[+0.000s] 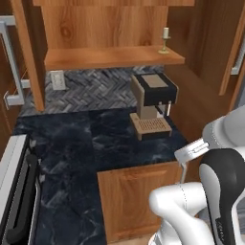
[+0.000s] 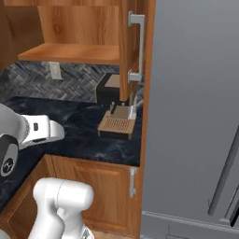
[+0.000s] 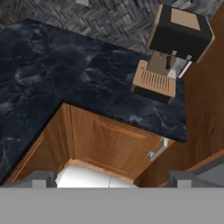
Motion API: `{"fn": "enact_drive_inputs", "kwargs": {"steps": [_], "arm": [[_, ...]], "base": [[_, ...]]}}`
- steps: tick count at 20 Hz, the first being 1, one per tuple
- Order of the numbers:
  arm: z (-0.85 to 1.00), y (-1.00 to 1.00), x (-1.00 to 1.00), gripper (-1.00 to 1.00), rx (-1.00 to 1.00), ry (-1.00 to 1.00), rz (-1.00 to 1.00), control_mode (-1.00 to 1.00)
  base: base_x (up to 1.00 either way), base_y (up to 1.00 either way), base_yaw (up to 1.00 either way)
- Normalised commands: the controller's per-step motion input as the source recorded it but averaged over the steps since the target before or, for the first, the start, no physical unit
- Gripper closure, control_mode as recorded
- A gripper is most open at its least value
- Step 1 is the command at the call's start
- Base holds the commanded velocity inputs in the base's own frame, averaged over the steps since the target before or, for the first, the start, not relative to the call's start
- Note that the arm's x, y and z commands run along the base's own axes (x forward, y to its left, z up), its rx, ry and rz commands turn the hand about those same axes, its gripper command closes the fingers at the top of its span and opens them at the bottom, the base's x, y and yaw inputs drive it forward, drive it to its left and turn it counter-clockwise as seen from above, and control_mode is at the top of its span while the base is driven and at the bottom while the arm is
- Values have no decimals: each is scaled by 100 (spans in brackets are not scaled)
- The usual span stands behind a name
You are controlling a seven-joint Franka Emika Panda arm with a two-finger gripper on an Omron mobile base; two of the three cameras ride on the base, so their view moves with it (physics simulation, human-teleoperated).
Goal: Get the candle and the beer from the cabinet and move them to the dining counter.
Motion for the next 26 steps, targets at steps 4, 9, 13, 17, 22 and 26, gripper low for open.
{"fn": "enact_drive_inputs", "kwargs": {"steps": [4, 9, 13, 17, 22, 26], "arm": [[0, 0, 0, -100, 0, 0, 0, 100], [0, 0, 0, -100, 0, 0, 0, 100], [0, 0, 0, -100, 0, 0, 0, 100], [0, 0, 0, -100, 0, 0, 0, 100], [0, 0, 0, -100, 0, 0, 0, 100], [0, 0, 0, -100, 0, 0, 0, 100]], "base": [[45, 3, -13], [48, 1, -2], [52, 3, 0], [53, 2, 0], [53, 2, 0], [29, 0, 0]]}}
